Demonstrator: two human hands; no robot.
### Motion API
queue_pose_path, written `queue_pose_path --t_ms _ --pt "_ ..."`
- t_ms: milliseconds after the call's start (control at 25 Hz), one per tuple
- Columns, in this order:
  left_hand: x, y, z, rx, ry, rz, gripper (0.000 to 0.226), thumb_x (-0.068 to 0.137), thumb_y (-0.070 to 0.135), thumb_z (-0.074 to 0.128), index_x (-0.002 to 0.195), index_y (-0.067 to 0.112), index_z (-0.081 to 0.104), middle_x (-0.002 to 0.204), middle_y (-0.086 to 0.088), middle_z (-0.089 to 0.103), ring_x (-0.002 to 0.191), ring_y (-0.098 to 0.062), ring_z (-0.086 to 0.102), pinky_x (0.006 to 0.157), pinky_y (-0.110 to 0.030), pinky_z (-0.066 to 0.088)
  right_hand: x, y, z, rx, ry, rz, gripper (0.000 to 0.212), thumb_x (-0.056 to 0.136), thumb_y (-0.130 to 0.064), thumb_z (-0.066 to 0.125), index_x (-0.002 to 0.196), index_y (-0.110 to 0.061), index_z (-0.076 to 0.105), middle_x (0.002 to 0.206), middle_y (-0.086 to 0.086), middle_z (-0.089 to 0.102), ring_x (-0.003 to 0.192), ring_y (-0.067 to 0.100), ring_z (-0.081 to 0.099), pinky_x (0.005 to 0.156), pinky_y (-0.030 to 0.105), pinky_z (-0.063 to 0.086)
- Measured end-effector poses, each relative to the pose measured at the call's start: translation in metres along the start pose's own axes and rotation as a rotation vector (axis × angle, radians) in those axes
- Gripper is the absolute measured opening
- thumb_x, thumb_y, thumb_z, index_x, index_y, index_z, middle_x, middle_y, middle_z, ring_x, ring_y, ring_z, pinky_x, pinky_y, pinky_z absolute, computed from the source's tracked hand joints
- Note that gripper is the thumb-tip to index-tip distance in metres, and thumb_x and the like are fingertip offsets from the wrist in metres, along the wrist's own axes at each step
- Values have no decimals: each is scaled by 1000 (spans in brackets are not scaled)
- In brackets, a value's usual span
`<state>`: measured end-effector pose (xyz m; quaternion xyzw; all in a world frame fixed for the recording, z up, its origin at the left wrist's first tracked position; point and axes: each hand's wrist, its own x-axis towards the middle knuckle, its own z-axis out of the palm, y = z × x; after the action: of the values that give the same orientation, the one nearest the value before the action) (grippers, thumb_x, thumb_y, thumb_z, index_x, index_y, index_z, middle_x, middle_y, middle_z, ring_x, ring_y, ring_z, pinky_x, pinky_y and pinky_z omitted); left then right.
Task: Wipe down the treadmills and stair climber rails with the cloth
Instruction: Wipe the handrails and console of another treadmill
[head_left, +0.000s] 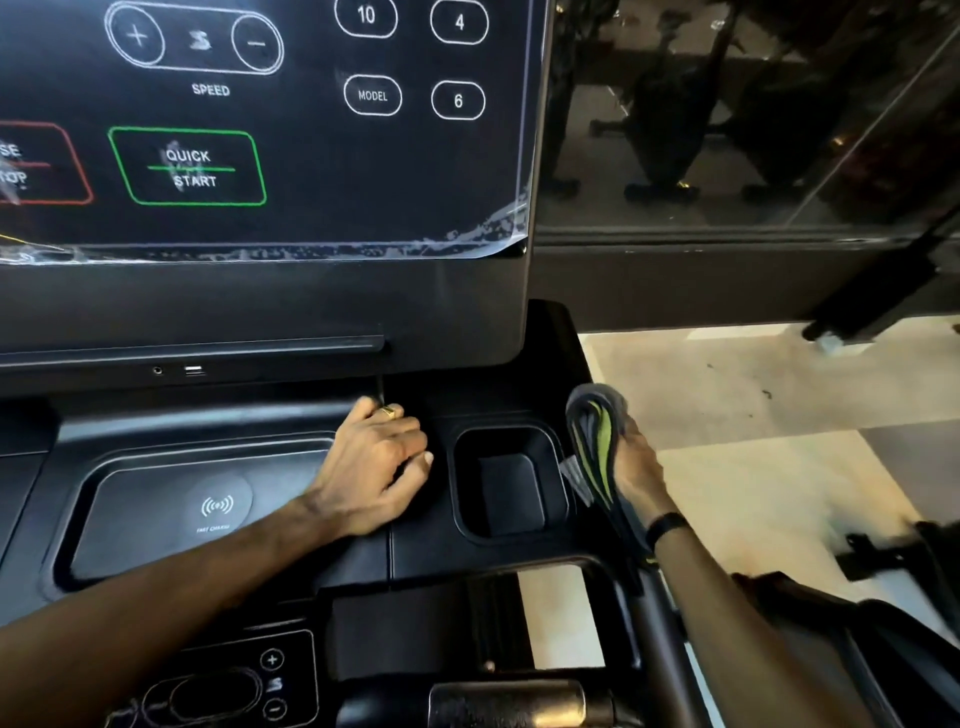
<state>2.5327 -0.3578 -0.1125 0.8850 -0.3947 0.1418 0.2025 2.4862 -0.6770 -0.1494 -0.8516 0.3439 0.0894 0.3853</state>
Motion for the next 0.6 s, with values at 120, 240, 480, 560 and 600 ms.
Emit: queue_pose_path --t_ms 120,240,480,560,600 --pt "-1 -1 2 -8 38 6 36 93 26 39 58 16 42 60 5 42 59 -21 43 71 -31 20 -62 19 10 -157 87 -6 71 97 -71 17 156 -33 16 147 16 44 126 41 48 105 54 38" --pt "-2 -3 5 -50 68 -5 35 95 27 36 60 19 37 61 10 37 58 -20 41 71 -32 21 -113 10 35 -482 254 -113 89 87 -80 3 157 -27 16 155 14 32 136 38 38 106 59 35" --pt "-5 -7 10 -76 120 -12 34 97 27 35 63 22 35 60 7 42 58 -18 40 71 -31 20 -158 -43 100 -662 301 -398 79 96 -70 14 152 -19 40 153 21 40 142 42 34 110 69 24" --pt "-5 -8 9 -86 144 -13 33 97 26 34 64 23 35 59 6 44 57 -19 40 70 -31 21 -164 -62 120 -625 278 -483 79 97 -68 16 153 -16 37 150 20 46 140 40 40 111 69 24" --pt "-5 -7 9 -97 153 -19 32 97 25 34 65 24 34 59 5 45 56 -19 40 70 -32 22 -164 -68 124 -613 277 -494 80 96 -67 17 155 -15 32 149 21 46 139 39 42 112 67 25"
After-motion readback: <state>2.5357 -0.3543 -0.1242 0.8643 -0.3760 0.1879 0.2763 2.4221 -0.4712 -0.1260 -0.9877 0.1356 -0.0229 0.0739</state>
